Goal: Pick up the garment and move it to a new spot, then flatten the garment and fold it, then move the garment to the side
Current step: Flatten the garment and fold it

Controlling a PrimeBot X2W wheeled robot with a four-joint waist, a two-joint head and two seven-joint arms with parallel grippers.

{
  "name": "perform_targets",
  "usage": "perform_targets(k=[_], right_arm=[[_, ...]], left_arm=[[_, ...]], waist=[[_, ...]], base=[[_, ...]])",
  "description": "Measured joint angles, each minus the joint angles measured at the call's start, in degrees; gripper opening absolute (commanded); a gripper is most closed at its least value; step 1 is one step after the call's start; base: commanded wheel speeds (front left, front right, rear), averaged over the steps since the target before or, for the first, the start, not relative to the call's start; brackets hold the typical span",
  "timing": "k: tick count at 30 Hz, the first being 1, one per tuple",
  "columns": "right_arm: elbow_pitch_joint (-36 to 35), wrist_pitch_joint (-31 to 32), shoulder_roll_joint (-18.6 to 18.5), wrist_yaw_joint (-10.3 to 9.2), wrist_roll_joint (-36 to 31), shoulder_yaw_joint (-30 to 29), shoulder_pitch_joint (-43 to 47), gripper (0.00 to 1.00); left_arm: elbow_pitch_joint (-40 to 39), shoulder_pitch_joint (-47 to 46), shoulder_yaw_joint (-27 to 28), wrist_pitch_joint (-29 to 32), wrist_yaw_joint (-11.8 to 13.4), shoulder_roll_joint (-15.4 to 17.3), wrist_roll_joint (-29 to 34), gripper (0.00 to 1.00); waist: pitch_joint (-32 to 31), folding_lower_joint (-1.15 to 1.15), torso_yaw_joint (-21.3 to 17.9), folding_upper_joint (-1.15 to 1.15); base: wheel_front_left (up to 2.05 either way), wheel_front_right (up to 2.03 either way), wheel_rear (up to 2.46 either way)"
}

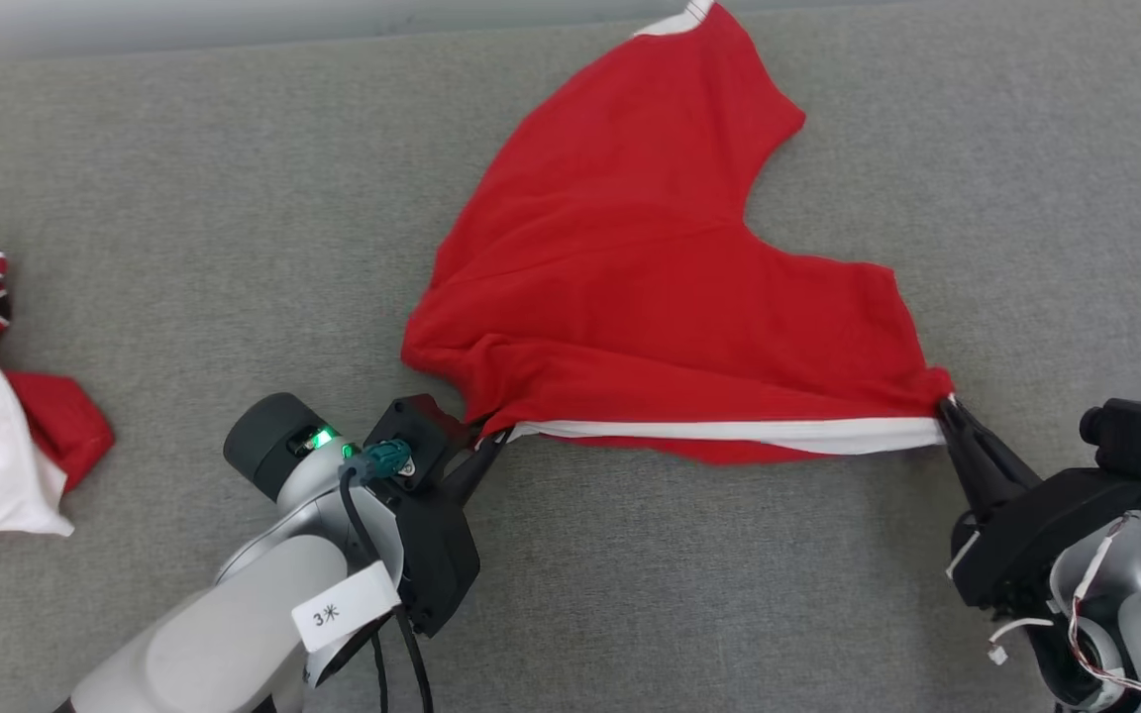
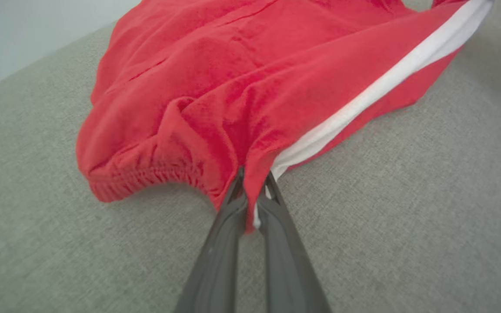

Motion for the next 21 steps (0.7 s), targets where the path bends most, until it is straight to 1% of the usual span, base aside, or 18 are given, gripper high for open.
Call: perform_targets(k=[2,5,11,14,21], right_arm=[[0.74,0.79,-0.78,0.22,-0.08,-0.13,0.15,0.0],[0.59,1.68,-0.98,1.07,0.1,0.23,0.65,0.0],[-0.03,3.33,-1.48,2.86,2.16,0.34,4.74,0.0],[-0.21,4.99,-2.43,3.52,2.75,0.53,7.79,0.0],[0.24,9.07,-3.78,3.54,4.65,0.47,15.38,0.0]], left_arm=[[1.24,-0.15,-0.42,-0.13,-0.35,-0.25,0.38,0.0],[2.19,0.47,-0.38,-1.56,-0.42,-0.23,0.41,0.0],[1.88,5.34,-0.34,-4.13,0.82,0.9,0.37,0.0],[1.02,8.47,-0.97,-4.64,1.16,1.77,0.35,0.0],[-0.25,15.1,-2.01,-5.79,2.24,2.01,-1.18,0.0]], waist=[[0.06,0.0,-0.41,0.0],[-0.71,-0.01,-0.56,-0.01],[-4.01,-0.02,0.03,-0.01],[-6.06,-0.02,0.51,-0.01],[-10.79,-0.03,1.68,-0.01]], base=[[0.0,0.0,0.0],[0.0,0.0,0.0],[0.0,0.0,0.0],[0.0,0.0,0.0],[0.0,0.0,0.0]])
